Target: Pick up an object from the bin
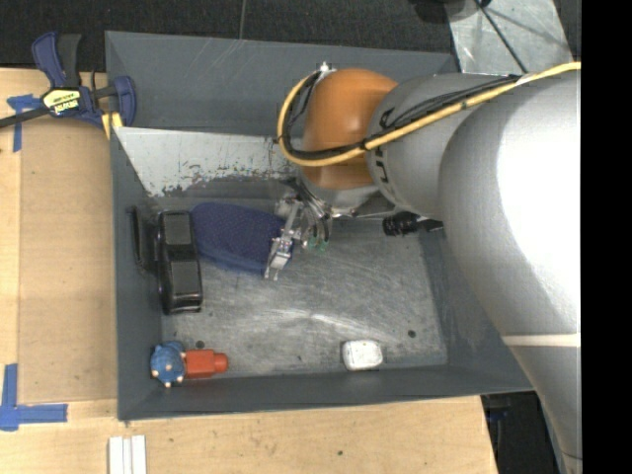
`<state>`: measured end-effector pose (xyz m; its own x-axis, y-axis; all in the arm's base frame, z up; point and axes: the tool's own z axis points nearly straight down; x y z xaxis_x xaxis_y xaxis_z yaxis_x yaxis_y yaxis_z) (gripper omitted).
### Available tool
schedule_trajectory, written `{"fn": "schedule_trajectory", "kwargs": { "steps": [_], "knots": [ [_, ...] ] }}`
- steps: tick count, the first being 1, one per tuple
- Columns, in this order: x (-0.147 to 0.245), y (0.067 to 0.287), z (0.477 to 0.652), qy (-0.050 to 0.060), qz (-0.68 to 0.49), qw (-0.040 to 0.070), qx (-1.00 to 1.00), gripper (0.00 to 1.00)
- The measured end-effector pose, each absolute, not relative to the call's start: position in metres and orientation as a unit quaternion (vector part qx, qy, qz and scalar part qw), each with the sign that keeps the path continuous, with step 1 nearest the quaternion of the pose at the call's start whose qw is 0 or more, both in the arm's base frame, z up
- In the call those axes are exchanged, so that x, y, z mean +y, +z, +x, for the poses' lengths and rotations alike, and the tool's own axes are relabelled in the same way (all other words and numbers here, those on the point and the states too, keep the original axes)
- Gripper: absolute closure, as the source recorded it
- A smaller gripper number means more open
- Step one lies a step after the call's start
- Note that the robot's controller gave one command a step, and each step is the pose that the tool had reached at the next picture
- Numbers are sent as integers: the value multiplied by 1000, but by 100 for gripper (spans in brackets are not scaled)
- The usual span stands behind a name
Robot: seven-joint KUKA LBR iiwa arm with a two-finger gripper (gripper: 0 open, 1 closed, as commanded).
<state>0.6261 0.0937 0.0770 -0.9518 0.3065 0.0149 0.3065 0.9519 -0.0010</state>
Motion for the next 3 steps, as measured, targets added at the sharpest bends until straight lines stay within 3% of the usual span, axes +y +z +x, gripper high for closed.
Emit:
{"fn": "schedule_trajectory", "kwargs": {
  "steps": [1, 2, 3],
  "knots": [
    [94, 78, 625, 1, -152, 6, -988, 0],
    [94, 79, 626, 1, -152, 3, -988, 100],
    [93, 120, 628, -1, -151, -3, -988, 100]
  ]
}}
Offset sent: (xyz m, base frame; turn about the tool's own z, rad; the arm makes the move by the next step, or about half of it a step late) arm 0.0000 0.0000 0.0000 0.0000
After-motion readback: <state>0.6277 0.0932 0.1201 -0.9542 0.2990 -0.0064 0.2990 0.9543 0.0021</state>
